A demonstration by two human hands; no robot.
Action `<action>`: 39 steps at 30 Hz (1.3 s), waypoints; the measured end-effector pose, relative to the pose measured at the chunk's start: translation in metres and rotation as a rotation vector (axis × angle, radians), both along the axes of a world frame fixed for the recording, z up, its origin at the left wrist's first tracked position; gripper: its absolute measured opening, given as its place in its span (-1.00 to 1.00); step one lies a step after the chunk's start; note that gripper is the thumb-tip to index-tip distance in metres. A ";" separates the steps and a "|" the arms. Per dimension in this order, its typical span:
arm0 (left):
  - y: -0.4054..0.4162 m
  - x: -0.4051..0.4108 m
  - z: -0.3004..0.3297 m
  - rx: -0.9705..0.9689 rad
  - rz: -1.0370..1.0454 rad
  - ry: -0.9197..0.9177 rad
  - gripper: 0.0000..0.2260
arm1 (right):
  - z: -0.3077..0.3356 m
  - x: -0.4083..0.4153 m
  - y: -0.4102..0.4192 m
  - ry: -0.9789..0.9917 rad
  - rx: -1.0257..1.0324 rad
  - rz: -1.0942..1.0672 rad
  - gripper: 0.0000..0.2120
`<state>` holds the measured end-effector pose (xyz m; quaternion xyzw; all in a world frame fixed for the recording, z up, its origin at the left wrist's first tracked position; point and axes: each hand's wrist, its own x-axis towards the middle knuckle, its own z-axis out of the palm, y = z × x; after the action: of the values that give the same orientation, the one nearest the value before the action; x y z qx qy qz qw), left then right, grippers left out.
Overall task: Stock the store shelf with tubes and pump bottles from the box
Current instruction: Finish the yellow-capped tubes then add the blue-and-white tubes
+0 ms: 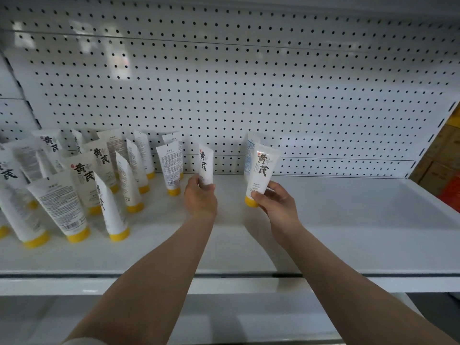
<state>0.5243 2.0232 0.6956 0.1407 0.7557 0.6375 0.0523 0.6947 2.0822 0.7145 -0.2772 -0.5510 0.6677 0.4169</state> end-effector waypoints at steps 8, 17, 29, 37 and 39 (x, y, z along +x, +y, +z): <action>-0.004 0.000 0.001 -0.048 0.012 0.009 -0.66 | -0.003 -0.003 -0.003 -0.019 -0.019 0.014 -0.66; -0.043 0.002 0.000 -0.115 0.066 0.025 -0.71 | -0.006 -0.021 -0.021 -0.042 0.041 0.094 -0.66; -0.090 -0.011 0.000 -0.212 0.175 0.066 -0.72 | -0.005 -0.052 -0.050 -0.030 0.010 0.163 -0.68; -0.097 -0.018 0.006 -0.151 0.170 0.016 -0.69 | -0.005 -0.053 -0.057 -0.044 0.019 0.181 -0.67; -0.099 -0.017 0.006 -0.164 0.158 0.020 -0.69 | -0.006 -0.053 -0.060 -0.058 0.022 0.183 -0.66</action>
<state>0.5073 1.9244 0.7020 0.0823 0.8146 0.5741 0.0057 0.6420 2.0227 0.7081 -0.2401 -0.5933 0.6886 0.3409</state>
